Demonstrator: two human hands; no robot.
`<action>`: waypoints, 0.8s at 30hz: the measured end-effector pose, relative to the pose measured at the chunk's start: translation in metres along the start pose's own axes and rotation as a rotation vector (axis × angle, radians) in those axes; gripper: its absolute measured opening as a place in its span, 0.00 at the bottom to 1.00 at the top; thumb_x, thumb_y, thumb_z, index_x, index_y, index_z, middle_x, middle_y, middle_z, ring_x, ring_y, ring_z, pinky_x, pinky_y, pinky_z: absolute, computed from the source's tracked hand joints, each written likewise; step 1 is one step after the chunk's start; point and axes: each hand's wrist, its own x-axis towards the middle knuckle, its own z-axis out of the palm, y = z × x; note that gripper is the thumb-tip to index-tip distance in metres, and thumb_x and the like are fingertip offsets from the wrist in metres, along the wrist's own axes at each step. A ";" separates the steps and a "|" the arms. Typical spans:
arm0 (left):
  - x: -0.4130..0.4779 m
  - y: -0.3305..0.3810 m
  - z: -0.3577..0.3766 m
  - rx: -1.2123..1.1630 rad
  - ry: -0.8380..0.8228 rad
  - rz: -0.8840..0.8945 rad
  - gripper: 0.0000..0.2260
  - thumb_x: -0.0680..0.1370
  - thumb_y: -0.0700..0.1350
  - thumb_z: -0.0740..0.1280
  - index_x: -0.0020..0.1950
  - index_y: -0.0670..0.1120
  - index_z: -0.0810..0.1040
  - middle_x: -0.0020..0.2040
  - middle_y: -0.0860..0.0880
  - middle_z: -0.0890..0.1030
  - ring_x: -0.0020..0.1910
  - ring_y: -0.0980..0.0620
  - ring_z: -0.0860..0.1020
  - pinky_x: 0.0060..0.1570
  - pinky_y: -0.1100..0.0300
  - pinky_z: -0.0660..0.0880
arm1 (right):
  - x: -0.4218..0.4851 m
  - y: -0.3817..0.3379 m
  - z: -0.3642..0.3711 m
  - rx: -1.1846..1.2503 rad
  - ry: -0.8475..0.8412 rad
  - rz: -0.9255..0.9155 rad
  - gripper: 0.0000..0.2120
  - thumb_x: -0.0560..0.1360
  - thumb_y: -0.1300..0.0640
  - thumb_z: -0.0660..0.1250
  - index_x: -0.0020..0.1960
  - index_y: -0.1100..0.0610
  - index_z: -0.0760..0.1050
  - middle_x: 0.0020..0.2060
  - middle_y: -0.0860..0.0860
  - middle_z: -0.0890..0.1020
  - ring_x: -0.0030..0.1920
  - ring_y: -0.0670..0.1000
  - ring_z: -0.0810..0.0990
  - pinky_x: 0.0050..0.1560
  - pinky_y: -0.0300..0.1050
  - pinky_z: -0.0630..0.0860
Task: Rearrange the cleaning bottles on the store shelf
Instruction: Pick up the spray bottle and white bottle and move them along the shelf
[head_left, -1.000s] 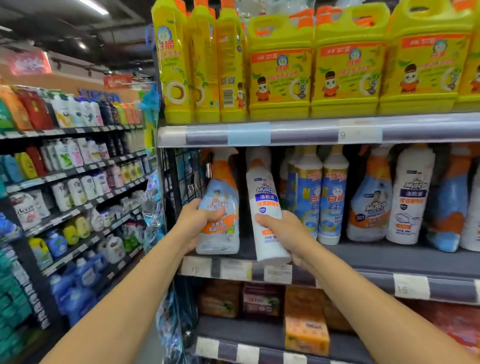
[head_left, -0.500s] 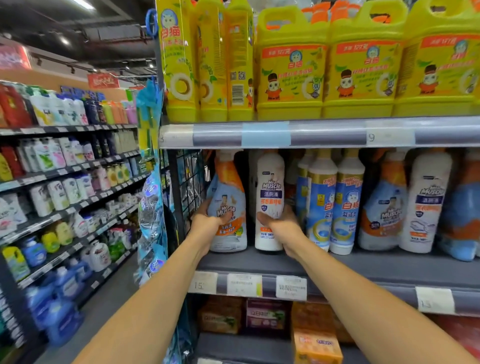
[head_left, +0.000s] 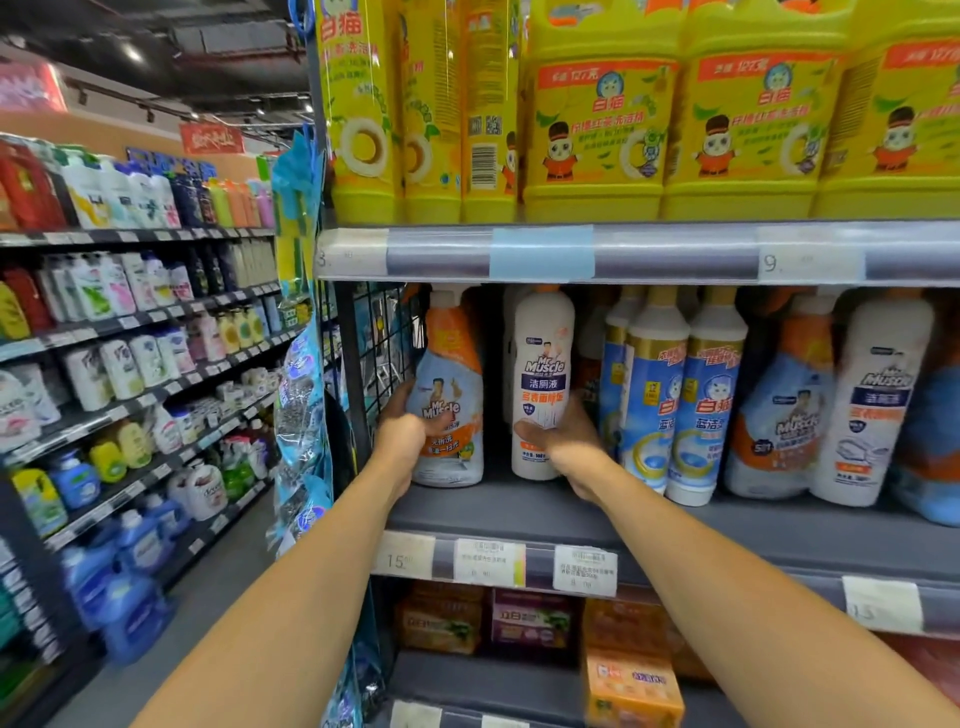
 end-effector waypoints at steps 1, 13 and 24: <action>0.000 0.000 0.001 0.022 0.011 0.003 0.27 0.71 0.29 0.71 0.68 0.43 0.71 0.59 0.42 0.80 0.53 0.43 0.80 0.41 0.58 0.76 | -0.001 0.002 0.000 -0.016 -0.001 0.005 0.26 0.70 0.62 0.74 0.63 0.54 0.67 0.60 0.55 0.78 0.61 0.55 0.76 0.63 0.54 0.73; -0.030 -0.012 0.008 0.463 0.214 -0.025 0.48 0.59 0.39 0.82 0.72 0.46 0.57 0.69 0.42 0.69 0.68 0.40 0.70 0.67 0.42 0.70 | -0.006 0.010 -0.007 -0.160 0.020 0.024 0.25 0.70 0.61 0.74 0.64 0.58 0.69 0.61 0.55 0.78 0.57 0.53 0.77 0.52 0.43 0.71; -0.038 -0.019 0.042 0.780 0.405 -0.099 0.53 0.57 0.51 0.82 0.72 0.46 0.51 0.69 0.35 0.61 0.69 0.34 0.62 0.65 0.42 0.68 | -0.006 0.024 -0.009 -0.387 0.034 0.057 0.27 0.65 0.61 0.78 0.60 0.58 0.71 0.59 0.57 0.80 0.59 0.58 0.78 0.53 0.43 0.71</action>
